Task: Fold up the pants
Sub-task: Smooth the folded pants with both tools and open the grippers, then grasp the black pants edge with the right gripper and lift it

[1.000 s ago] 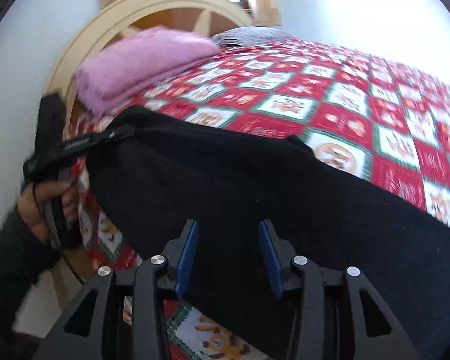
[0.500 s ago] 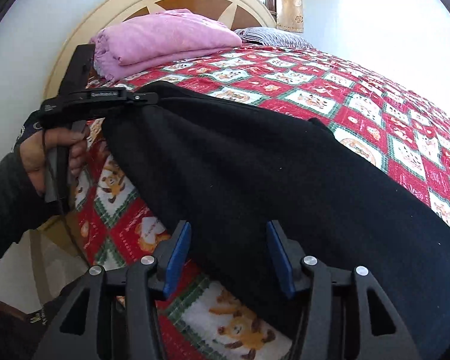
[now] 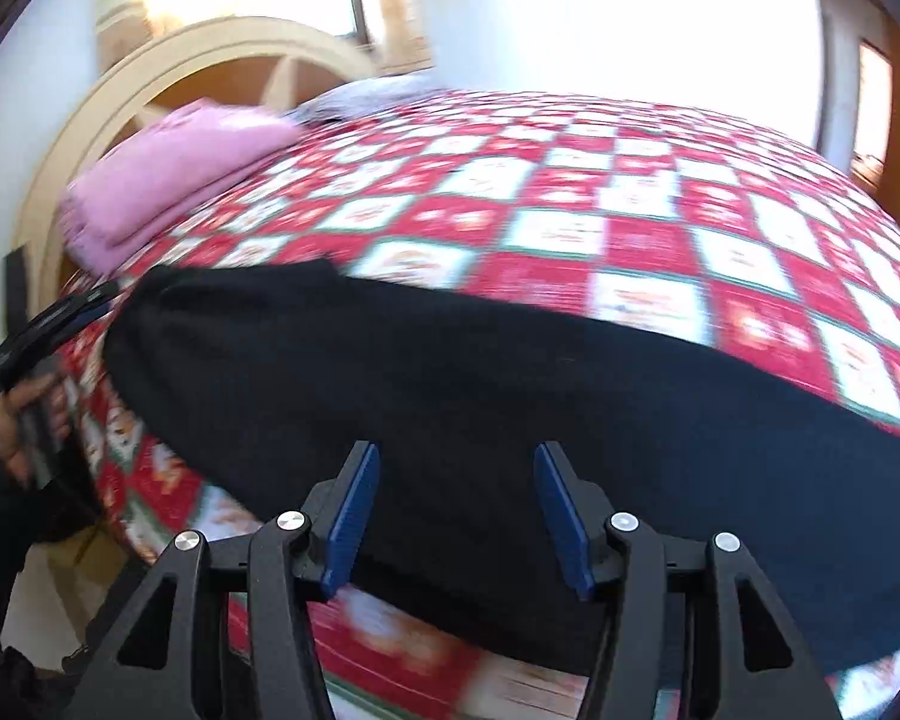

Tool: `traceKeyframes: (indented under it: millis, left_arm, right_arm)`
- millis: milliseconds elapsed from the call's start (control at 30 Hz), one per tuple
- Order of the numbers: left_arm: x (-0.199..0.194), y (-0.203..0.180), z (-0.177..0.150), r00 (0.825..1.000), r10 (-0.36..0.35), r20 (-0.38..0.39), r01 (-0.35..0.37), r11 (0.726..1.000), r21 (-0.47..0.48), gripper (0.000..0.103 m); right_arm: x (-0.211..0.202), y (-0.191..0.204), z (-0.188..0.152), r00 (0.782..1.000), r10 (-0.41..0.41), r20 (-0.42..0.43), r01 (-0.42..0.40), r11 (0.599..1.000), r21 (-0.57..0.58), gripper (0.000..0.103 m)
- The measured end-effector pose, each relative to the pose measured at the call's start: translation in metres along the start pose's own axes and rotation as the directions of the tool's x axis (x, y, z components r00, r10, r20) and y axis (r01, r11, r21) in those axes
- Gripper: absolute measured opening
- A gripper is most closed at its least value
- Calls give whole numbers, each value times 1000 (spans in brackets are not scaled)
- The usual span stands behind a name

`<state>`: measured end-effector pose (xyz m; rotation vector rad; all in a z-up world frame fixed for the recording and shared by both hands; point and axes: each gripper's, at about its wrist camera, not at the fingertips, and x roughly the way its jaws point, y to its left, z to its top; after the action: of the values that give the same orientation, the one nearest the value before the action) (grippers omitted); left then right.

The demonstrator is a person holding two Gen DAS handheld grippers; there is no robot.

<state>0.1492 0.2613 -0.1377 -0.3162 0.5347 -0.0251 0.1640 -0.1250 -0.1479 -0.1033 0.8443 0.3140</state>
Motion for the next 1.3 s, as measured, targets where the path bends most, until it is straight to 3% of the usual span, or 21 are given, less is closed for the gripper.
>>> traceKeyframes:
  millis: [167,300,533,633,833,967,1067,1167,1300]
  left_arm:
    - [-5,-45,-5,999,-47,-1,47,996,77,90]
    - [2,-87,-19,993,-106,-47,113,981,156,92]
    - [23,-136,-49,976,-153,-153,185,957,223,92]
    - [33,-145,-64,970,-129,-206,177,955,236,92]
    - [26,-154,-77,977,-85,-193,141,945,295,97]
    - [18,-155,-72,976,-112,-187,160,952,262,97]
    - [15,-160,-69,982,-103,-160,147,946,290,97]
    - [24,-157,-72,979,-86,-185,136,951,278,98]
    - [27,-156,-80,981,-73,-181,125,947,295,99]
  right_arm:
    - [-13,-45,-8,989,-150,-12,151,984,90,57]
    - [-6,-72,-19,969,-233,-85,243,960,139,58]
    - [-2,-69,-29,959,-270,-88,278,955,101,61]
    - [-3,-71,-33,961,-265,-83,272,957,100,62]
    - [-5,-70,-37,966,-243,-92,252,962,101,64]
    - [-12,-69,-39,967,-233,-106,242,966,92,64]
    - [-27,-73,-40,973,-215,-84,224,967,121,64]
    - [-42,-89,-40,965,-257,-53,262,952,157,64]
    - [-42,-132,-44,947,-299,-117,320,908,270,64]
